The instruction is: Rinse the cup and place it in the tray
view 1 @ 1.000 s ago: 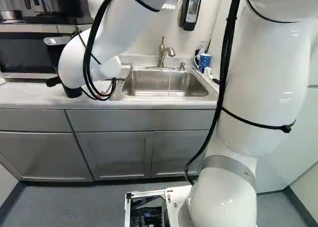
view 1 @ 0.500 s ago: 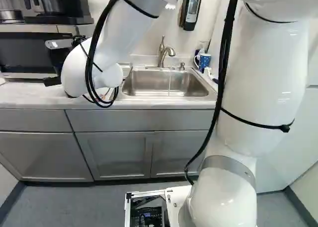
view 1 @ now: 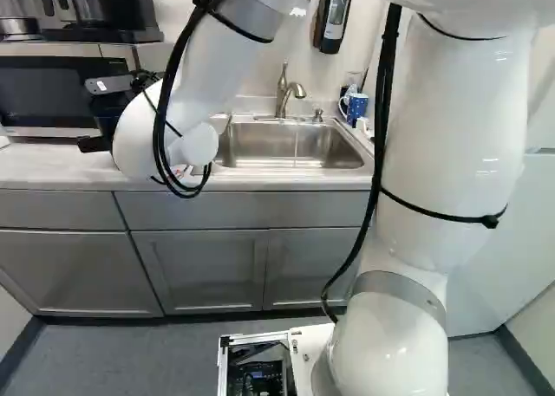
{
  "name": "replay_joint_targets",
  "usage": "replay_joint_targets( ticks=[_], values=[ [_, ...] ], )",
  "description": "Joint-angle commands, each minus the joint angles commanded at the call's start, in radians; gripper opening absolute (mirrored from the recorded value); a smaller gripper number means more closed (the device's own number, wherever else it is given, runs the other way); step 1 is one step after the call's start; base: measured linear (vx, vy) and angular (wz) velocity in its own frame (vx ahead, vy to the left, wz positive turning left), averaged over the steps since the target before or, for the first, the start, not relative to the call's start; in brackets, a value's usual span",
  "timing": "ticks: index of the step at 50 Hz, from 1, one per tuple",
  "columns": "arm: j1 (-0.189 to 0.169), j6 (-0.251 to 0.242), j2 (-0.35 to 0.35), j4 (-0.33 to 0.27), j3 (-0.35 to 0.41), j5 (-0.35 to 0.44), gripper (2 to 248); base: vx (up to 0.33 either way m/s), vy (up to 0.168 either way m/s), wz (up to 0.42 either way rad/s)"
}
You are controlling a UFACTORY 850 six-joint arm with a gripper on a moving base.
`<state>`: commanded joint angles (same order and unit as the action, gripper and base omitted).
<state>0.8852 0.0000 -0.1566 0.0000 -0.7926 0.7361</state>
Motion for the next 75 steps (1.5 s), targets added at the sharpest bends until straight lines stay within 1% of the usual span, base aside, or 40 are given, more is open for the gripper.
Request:
replay_joint_targets(
  ticks=[21, 22, 27, 28, 32, 33, 37, 38, 53, 75],
  values=[
    [-0.003, 0.000, 0.006, 0.000, 0.006, 0.000, 247, 0.000, 0.000, 0.000],
    [-0.003, 0.000, 0.006, 0.000, 0.006, 0.000, 223, 0.000, 0.000, 0.000],
    [-0.003, 0.000, 0.006, 0.000, 0.006, 0.000, 223, 0.000, 0.000, 0.000],
    [-0.003, 0.000, 0.006, 0.000, 0.006, 0.000, 184, 0.000, 0.000, 0.000],
    [-0.003, 0.000, 0.006, 0.000, 0.006, 0.000, 184, 0.000, 0.000, 0.000],
    [-0.003, 0.000, 0.006, 0.000, 0.006, 0.000, 146, 0.000, 0.000, 0.000],
    [-0.003, 0.000, 0.006, 0.000, 0.006, 0.000, 146, 0.000, 0.000, 0.000],
    [-0.003, 0.000, 0.006, 0.000, 0.006, 0.000, 126, 0.000, 0.000, 0.000],
    [-0.004, 0.000, 0.024, 0.000, 0.004, 0.000, 125, 0.000, 0.000, 0.000],
    [-0.021, 0.000, 0.094, 0.000, 0.030, 0.000, 125, 0.000, 0.000, 0.000]
  ],
)
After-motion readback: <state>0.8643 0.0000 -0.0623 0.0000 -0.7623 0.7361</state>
